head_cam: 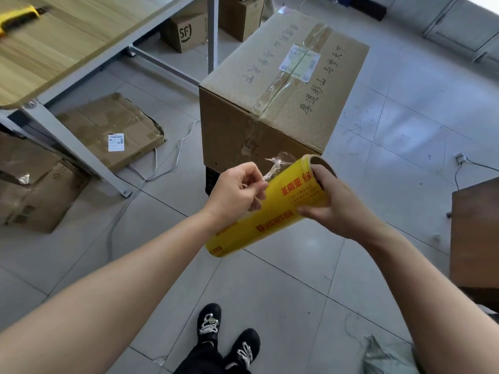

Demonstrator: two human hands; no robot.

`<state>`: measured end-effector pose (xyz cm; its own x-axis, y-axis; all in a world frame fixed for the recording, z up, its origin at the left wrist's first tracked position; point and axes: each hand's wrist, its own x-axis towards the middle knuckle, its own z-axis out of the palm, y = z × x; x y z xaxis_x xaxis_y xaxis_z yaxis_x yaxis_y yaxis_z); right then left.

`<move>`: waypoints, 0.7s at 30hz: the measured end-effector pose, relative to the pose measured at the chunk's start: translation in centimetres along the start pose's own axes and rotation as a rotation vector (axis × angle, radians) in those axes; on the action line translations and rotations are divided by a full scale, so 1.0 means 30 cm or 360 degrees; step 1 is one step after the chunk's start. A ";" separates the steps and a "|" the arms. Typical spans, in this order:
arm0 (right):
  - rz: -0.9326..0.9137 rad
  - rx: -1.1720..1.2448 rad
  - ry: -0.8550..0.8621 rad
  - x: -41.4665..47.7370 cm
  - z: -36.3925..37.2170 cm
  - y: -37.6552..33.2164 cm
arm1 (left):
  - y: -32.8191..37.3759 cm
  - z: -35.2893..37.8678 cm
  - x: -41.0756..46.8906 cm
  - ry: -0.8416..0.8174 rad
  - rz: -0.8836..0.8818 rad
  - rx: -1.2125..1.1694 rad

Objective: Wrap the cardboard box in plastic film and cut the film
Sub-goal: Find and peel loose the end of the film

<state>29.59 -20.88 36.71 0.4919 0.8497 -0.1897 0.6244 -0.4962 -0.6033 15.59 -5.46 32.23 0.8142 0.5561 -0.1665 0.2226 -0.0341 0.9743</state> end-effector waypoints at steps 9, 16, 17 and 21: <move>-0.0126 -0.0135 0.0452 0.012 0.028 -0.052 | -0.017 -0.164 0.033 -0.0291 -0.0146 0.0119; -0.0054 -0.0511 0.0417 0.036 0.061 -0.127 | -0.120 -0.115 0.067 -0.0224 -0.0050 0.1093; -0.0015 -0.0457 0.0436 0.034 0.064 -0.121 | -0.132 -0.107 0.063 -0.0188 -0.0142 0.0915; 0.0063 -0.0253 0.0501 0.026 0.062 -0.100 | -0.168 -0.079 0.032 -0.0371 -0.0468 0.0296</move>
<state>26.97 -18.40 36.93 0.6651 0.7449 0.0522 0.6756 -0.5704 -0.4672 13.98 -2.79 27.53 0.7965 0.3622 -0.4841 0.5392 -0.0634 0.8398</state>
